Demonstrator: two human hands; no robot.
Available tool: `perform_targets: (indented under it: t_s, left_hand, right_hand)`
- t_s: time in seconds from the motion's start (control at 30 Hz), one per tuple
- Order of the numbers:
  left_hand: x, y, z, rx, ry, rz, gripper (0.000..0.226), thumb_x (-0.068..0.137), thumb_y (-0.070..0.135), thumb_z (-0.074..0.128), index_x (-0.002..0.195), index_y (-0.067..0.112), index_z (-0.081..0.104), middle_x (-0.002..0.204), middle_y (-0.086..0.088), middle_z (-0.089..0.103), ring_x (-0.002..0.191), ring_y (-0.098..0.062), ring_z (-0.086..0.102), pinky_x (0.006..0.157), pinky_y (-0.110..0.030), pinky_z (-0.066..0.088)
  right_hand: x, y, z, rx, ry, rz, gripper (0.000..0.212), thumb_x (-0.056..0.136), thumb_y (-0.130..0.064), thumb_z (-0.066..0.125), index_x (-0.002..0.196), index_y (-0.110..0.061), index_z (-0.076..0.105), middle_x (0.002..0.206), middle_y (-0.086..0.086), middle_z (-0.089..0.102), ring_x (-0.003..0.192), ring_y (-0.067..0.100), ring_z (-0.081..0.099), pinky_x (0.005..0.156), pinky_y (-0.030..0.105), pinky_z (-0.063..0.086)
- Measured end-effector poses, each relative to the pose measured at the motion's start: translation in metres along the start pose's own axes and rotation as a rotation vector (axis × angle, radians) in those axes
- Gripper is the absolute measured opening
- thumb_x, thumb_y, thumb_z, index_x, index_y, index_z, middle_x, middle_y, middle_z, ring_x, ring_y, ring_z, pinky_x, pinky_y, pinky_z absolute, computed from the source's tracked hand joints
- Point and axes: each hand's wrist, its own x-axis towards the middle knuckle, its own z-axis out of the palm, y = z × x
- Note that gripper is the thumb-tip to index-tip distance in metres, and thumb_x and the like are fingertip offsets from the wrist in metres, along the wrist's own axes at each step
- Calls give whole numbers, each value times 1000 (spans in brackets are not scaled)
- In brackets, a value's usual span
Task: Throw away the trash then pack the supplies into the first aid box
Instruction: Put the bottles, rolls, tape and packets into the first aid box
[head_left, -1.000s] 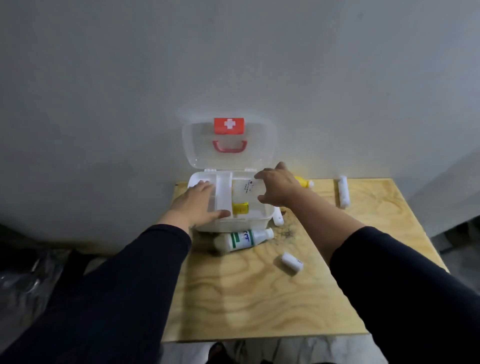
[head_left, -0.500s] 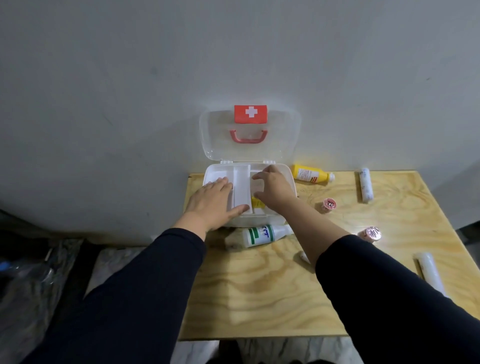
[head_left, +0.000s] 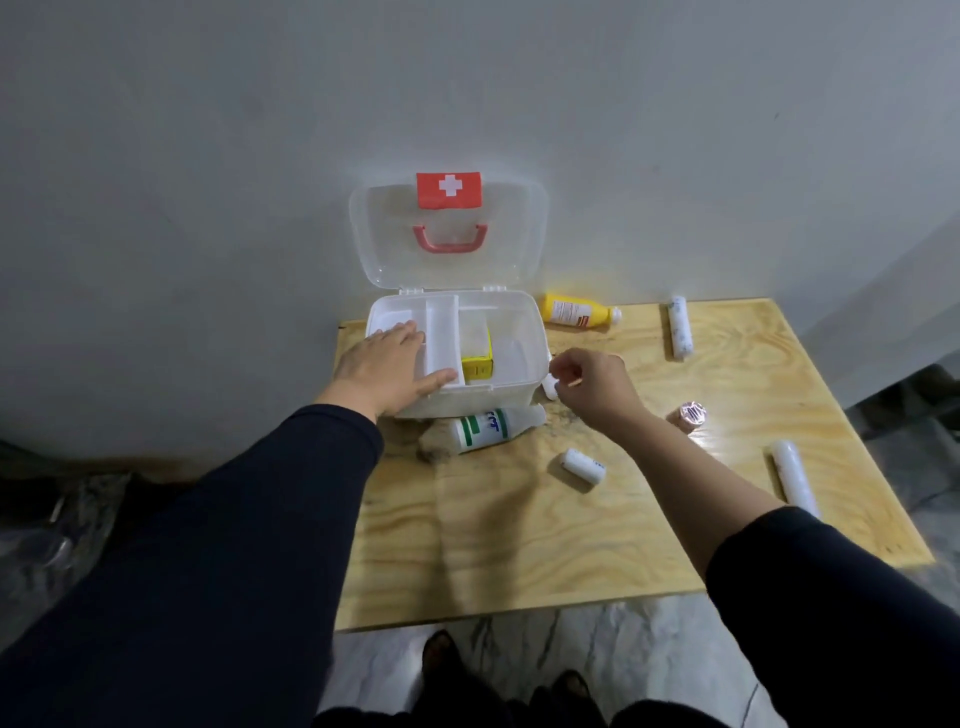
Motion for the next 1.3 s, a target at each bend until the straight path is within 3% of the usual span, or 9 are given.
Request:
perform_targets:
  t_s: [0.2,0.37,0.47,0.57,0.7,0.77,0.97,1.07,1.3]
  left_hand:
    - [-1,1,-1,-8,-13,-5,87,90,70,32,155,12,21,164,-4,13,150,-22,17,122,-39,17]
    - [-4,3,-4,-5,-24,-10,87,91,69,32,155,13,20,164,-3,13,150,-22,16,121,-39,17]
    - [-5,6,-8,-2,-23,-7,85,92,68,33,155,13,20,164,-4,12,150,-23,16,120,-39,17]
    - [-8,8,-12,-11,-39,-15,85,92,67,34,155,13,20,164,-4,12,150,-24,16,121,-38,16]
    - [-8,9,-14,-14,-63,-9,86,92,67,35,155,11,18,164,-4,12,150,-23,15,121,-38,11]
    - [-8,9,-16,-23,-76,-9,86,92,66,35,155,11,18,164,-4,11,151,-23,15,121,-38,11]
    - [-6,9,-17,-50,-94,-27,84,91,67,39,150,8,30,159,-8,28,143,-28,32,119,-42,23]
    - [0,9,-16,-64,-58,-68,72,87,68,44,128,9,50,132,-8,53,114,-30,55,100,-44,43]
    - [-9,6,-17,-53,-79,-43,84,92,68,35,155,15,21,164,-1,13,148,-28,21,117,-40,23]
  right_hand:
    - [-20,15,31,58,-184,39,41,74,-3,73,114,-10,68,112,8,70,101,21,63,81,21,45]
    - [-22,16,23,121,-169,40,34,73,0,73,105,-8,71,91,3,67,83,15,60,61,6,38]
    - [-22,12,2,157,-173,32,31,76,-4,74,106,-11,71,88,2,65,80,14,61,70,18,47]
    - [-22,8,-17,310,-104,70,31,79,-4,74,109,-12,72,98,3,68,86,18,68,86,32,56]
    - [-20,4,-29,457,23,133,24,82,-11,72,105,-19,74,77,-6,65,68,12,56,81,37,56]
    - [-19,-2,-39,457,81,120,23,84,-11,70,106,-18,74,85,2,69,72,14,58,83,40,57]
    - [1,-49,-84,312,338,-148,21,89,-13,64,109,-11,72,110,6,69,88,15,66,83,26,54]
    - [20,-71,-86,278,385,-189,23,89,-16,64,111,-11,71,114,5,68,92,16,67,82,20,50]
    - [45,-80,-30,250,293,-177,25,89,-9,62,113,-6,68,115,10,67,97,22,66,82,20,48]
